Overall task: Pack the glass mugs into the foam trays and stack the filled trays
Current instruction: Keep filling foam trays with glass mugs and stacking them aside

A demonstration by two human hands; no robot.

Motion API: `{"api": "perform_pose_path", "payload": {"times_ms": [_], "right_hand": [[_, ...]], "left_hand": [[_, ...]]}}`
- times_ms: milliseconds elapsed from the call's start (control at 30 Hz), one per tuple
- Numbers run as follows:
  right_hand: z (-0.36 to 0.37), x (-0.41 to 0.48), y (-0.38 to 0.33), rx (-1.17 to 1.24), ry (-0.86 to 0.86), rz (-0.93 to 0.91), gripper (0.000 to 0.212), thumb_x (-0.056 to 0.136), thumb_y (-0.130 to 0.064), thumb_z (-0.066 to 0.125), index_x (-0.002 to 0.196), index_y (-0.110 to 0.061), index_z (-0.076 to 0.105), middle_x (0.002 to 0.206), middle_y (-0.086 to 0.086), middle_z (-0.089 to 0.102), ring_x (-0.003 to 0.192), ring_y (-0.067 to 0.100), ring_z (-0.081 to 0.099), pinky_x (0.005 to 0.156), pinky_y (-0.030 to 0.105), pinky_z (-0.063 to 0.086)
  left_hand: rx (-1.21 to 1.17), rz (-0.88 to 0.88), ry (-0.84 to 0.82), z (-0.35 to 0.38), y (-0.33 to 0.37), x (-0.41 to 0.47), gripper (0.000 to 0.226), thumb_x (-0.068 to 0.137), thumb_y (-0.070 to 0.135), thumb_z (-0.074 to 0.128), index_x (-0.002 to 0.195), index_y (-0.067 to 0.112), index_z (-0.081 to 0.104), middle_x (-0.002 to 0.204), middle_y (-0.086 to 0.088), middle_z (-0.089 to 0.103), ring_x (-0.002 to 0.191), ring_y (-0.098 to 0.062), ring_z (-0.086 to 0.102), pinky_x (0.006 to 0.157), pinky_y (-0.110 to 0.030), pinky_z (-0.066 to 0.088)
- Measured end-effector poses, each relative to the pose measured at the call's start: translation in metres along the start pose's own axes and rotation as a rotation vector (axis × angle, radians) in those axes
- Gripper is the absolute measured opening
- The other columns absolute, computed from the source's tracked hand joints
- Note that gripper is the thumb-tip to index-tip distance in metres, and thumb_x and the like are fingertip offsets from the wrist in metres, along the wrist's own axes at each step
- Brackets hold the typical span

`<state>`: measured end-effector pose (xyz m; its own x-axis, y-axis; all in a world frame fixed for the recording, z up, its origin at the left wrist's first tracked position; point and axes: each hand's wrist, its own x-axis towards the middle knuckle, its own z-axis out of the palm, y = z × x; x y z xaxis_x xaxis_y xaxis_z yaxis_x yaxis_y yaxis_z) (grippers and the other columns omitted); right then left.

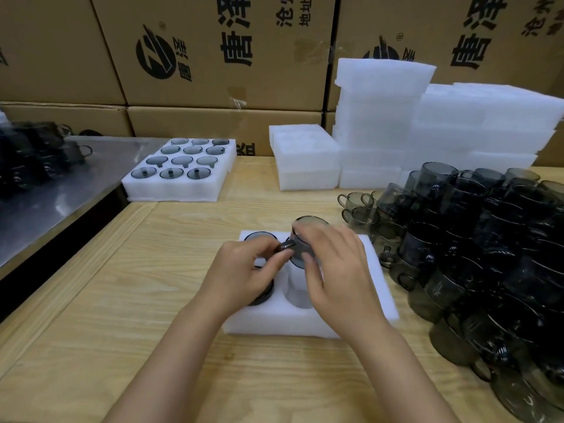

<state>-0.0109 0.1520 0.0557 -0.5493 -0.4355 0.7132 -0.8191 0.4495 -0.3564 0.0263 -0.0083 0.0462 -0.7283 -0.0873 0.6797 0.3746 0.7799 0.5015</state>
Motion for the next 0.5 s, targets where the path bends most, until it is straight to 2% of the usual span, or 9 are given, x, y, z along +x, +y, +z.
{"api": "perform_pose_path", "payload": {"times_ms": [67, 133, 200, 233, 300, 367, 500], "right_hand": [[-0.004, -0.001, 0.003, 0.122, -0.001, 0.068, 0.054, 0.084, -0.017, 0.056, 0.136, -0.026, 0.043, 0.135, -0.002, 0.048, 0.125, 0.016, 0.04, 0.107, 0.039, 0.033], [-0.011, -0.003, 0.006, 0.334, -0.064, 0.189, 0.066, 0.082, -0.026, 0.06, 0.138, -0.041, 0.028, 0.145, -0.013, 0.035, 0.134, 0.005, 0.028, 0.111, 0.031, 0.028], [-0.015, -0.006, 0.01, 0.615, -0.153, 0.308, 0.07, 0.081, -0.025, 0.061, 0.138, -0.046, 0.025, 0.143, -0.024, 0.033, 0.134, 0.0, 0.032, 0.11, 0.03, 0.033], [-0.016, -0.007, 0.011, 0.7, -0.187, 0.331, 0.07, 0.08, -0.022, 0.061, 0.138, -0.045, 0.027, 0.14, -0.024, 0.038, 0.132, 0.001, 0.037, 0.108, 0.03, 0.037], [-0.018, -0.009, 0.011, 0.725, -0.215, 0.336, 0.068, 0.079, -0.018, 0.061, 0.136, -0.042, 0.033, 0.132, -0.017, 0.047, 0.126, 0.005, 0.044, 0.104, 0.032, 0.042], [-0.019, -0.009, 0.011, 0.692, -0.214, 0.333, 0.069, 0.077, -0.015, 0.066, 0.133, -0.044, 0.038, 0.124, -0.018, 0.052, 0.12, 0.006, 0.049, 0.102, 0.029, 0.043], [-0.024, -0.009, 0.011, 0.669, -0.257, 0.327, 0.066, 0.073, -0.02, 0.068, 0.129, -0.043, 0.042, 0.117, -0.024, 0.055, 0.115, 0.003, 0.051, 0.092, 0.019, 0.043]], "left_hand": [[-0.063, -0.035, 0.002, -0.001, -0.002, 0.0, 0.022, 0.082, 0.023, 0.065, 0.077, 0.003, 0.071, 0.068, 0.005, 0.07, 0.066, 0.001, 0.063, 0.064, -0.016, 0.048], [-0.15, -0.067, 0.004, -0.001, -0.003, 0.001, 0.018, 0.083, 0.02, 0.065, 0.078, 0.004, 0.072, 0.07, 0.013, 0.069, 0.068, 0.001, 0.066, 0.068, -0.021, 0.051], [-0.221, -0.121, -0.013, -0.002, -0.003, 0.001, 0.013, 0.083, 0.019, 0.064, 0.078, 0.01, 0.072, 0.07, 0.013, 0.07, 0.07, -0.004, 0.067, 0.071, -0.024, 0.052], [-0.252, -0.145, -0.025, -0.002, -0.003, 0.001, 0.011, 0.083, 0.019, 0.063, 0.078, 0.014, 0.072, 0.071, 0.013, 0.071, 0.07, -0.006, 0.068, 0.072, -0.022, 0.052], [-0.299, -0.181, -0.047, -0.003, -0.004, 0.001, 0.011, 0.084, 0.019, 0.061, 0.078, 0.021, 0.07, 0.073, 0.012, 0.072, 0.071, -0.009, 0.069, 0.071, -0.018, 0.051], [-0.33, -0.206, -0.057, -0.004, -0.004, 0.001, 0.012, 0.084, 0.019, 0.059, 0.08, 0.024, 0.069, 0.074, 0.012, 0.072, 0.07, -0.008, 0.068, 0.07, -0.017, 0.05], [-0.341, -0.229, -0.068, -0.004, -0.005, 0.002, 0.012, 0.085, 0.028, 0.058, 0.084, 0.024, 0.069, 0.084, 0.006, 0.073, 0.076, -0.014, 0.069, 0.076, -0.032, 0.053]]}}
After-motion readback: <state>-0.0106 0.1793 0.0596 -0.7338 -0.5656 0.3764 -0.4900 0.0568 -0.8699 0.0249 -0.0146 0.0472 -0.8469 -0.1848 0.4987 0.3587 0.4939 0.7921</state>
